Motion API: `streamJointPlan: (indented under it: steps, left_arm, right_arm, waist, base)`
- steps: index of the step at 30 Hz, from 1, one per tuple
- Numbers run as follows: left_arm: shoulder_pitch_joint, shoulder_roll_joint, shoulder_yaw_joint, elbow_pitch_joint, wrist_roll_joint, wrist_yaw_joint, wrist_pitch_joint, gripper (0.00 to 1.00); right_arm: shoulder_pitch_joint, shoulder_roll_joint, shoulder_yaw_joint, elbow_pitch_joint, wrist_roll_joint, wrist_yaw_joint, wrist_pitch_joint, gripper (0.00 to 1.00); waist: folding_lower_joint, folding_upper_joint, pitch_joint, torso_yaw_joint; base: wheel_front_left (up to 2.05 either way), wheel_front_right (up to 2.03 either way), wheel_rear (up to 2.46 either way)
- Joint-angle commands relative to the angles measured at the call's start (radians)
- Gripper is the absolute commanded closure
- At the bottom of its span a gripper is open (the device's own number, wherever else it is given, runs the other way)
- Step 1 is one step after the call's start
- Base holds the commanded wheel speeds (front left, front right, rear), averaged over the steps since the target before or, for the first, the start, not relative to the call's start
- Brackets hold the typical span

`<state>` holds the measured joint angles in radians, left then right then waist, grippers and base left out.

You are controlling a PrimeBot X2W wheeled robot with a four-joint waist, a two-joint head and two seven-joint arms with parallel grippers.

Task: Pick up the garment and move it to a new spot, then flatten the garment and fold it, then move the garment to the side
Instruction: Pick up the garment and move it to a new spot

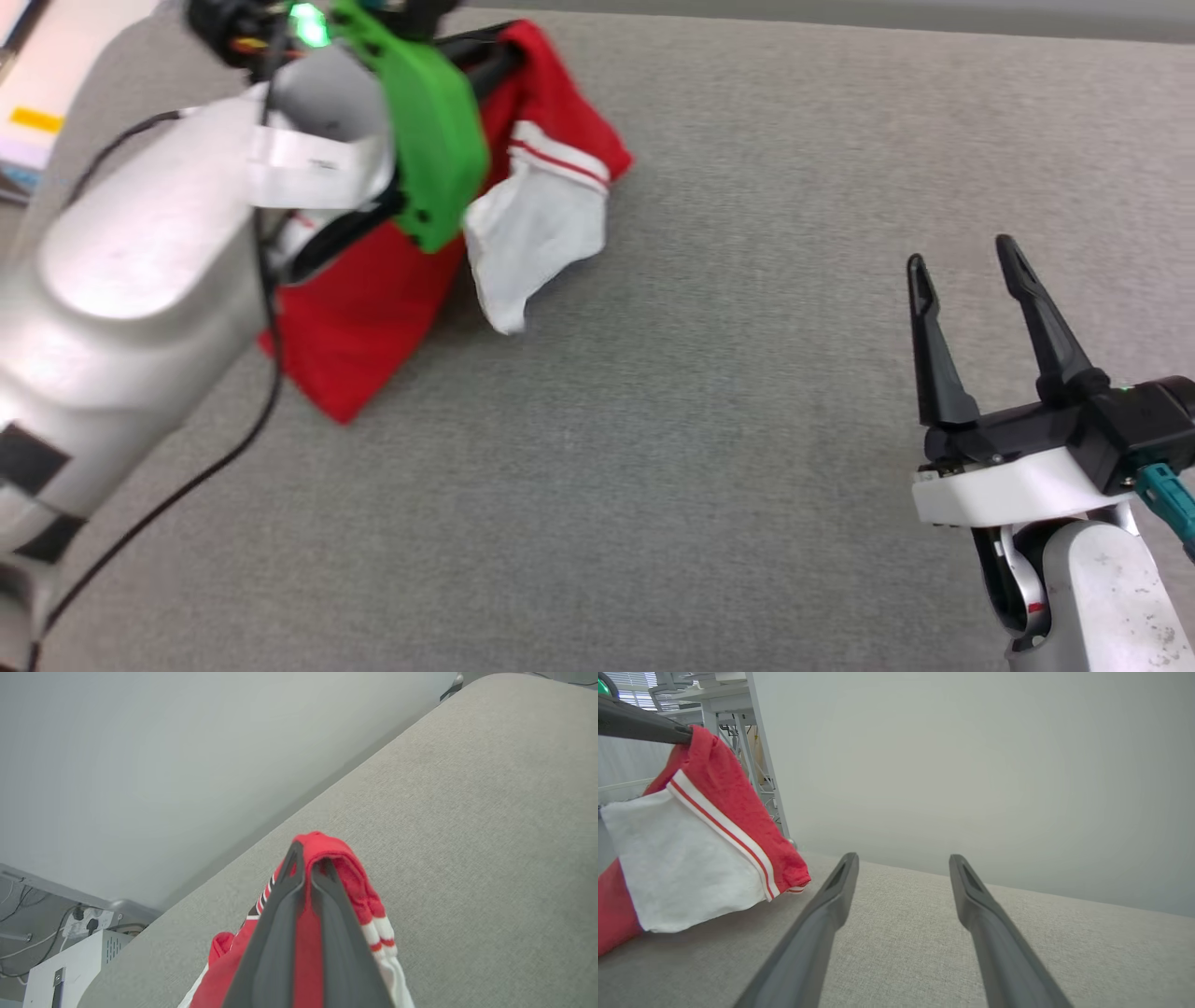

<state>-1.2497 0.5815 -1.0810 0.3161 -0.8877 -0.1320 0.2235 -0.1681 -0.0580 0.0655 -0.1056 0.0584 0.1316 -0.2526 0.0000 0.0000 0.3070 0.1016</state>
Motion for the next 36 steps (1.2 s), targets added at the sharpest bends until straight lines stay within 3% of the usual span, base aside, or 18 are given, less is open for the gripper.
streamJointPlan:
  steps: [1, 11, 20, 27, 36]
  left_arm:
    - [-0.032, -0.034, -0.004, -0.004, 0.019, 0.002, -0.013, 1.0]
    - [-0.119, -0.254, -0.054, 0.075, 0.082, 0.005, -0.056, 1.0]
    - [0.02, -0.432, -0.157, 0.225, 0.105, 0.004, -0.127, 1.0]
    - [0.217, -0.501, -0.196, 0.308, 0.137, 0.002, -0.124, 1.0]
    - [0.452, -0.529, -0.199, 0.205, 0.231, 0.002, 0.003, 1.0]
  right_arm:
    - [0.007, 0.004, -0.009, -0.005, 0.01, -0.001, -0.009, 0.0]
    - [-0.001, 0.007, -0.066, -0.021, 0.057, -0.001, -0.009, 0.0]
    - [0.002, 0.008, -0.108, -0.029, 0.079, -0.001, -0.009, 0.0]
    - [-0.006, 0.008, -0.113, -0.028, 0.076, -0.001, -0.009, 0.0]
    - [-0.002, 0.008, -0.101, -0.014, 0.061, -0.001, -0.009, 0.0]
  waist:
    - [0.0, 0.0, -0.008, -0.063]
    - [0.0, 0.0, 0.027, -0.218]
    - [0.0, 0.0, 0.058, -0.253]
    - [0.0, 0.0, 0.058, -0.247]
    - [0.0, 0.0, 0.034, -0.228]
  base:
    - [0.0, 0.0, 0.0]
    - [0.0, 0.0, 0.0]
    - [0.0, 0.0, 0.0]
    - [0.0, 0.0, 0.0]
    - [0.0, 0.0, 0.0]
